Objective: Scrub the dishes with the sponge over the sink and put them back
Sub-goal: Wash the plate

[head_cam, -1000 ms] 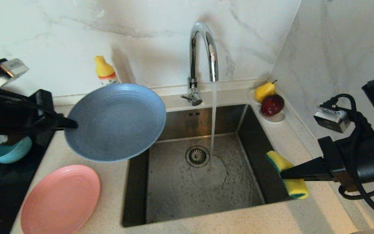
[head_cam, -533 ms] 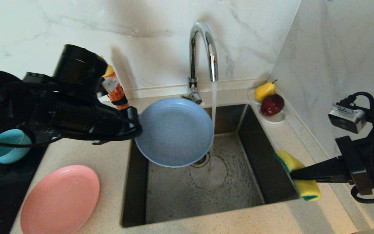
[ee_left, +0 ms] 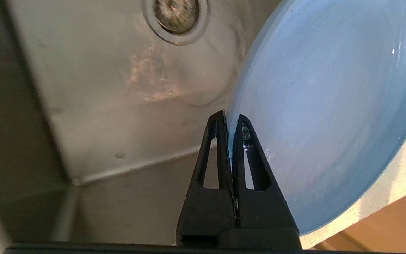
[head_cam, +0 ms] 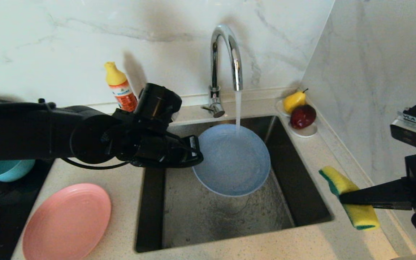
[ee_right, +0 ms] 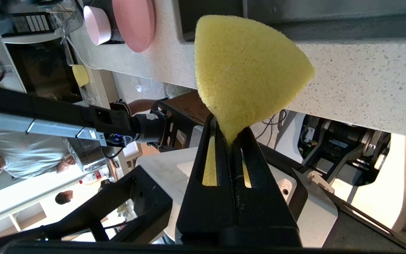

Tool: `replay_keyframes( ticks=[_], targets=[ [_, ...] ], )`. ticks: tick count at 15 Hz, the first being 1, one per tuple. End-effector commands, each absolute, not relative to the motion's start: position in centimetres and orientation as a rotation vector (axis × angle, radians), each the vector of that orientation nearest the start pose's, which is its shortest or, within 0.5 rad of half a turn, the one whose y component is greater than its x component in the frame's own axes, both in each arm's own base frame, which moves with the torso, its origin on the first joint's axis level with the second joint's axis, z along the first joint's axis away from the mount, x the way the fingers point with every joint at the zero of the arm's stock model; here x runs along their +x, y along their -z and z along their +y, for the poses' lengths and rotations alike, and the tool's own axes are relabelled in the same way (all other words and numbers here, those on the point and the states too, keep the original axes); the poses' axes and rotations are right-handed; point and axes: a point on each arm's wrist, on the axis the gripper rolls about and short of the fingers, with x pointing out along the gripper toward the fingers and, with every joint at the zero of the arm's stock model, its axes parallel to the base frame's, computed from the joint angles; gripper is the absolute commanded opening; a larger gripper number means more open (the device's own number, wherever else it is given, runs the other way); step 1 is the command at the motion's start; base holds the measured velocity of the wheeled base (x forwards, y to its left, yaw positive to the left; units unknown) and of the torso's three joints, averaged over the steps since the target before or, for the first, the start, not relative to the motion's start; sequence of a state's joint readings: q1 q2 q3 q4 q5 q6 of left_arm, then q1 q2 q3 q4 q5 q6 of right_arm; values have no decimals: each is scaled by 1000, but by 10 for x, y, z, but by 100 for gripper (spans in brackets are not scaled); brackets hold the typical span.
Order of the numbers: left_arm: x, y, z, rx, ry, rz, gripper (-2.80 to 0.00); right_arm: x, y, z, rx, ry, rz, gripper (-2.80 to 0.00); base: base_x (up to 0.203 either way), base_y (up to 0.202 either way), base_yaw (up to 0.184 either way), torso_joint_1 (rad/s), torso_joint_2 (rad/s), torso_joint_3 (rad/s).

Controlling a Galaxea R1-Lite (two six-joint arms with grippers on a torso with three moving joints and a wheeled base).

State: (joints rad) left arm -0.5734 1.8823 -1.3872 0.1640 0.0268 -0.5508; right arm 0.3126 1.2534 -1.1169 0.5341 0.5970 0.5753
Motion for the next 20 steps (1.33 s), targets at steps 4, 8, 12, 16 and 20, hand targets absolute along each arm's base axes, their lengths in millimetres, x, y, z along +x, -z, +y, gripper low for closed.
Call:
replay_keyframes(
  ticks=[4,8,12,16,20],
  targets=[
    [319,-172,-229,-306,344,837,-280,145,-276,60,614,-664,910,-280,0,0,0,0,0,0],
    [321,-164,-231,-293,315,839,-280,147,-273,61,614,-662,918,-280,0,0,0,0,0,0],
    [300,-175,-208,-257,176,790,-280,154,-268,65,610,-662,950,-280,0,0,0,0,0,0],
    [275,-201,-175,-156,40,664,-280,158,-258,67,611,-651,994,-280,0,0,0,0,0,0],
    [274,-209,-140,-28,-171,576,-280,158,-253,67,611,-642,1014,-280,0,0,0,0,0,0]
  ],
)
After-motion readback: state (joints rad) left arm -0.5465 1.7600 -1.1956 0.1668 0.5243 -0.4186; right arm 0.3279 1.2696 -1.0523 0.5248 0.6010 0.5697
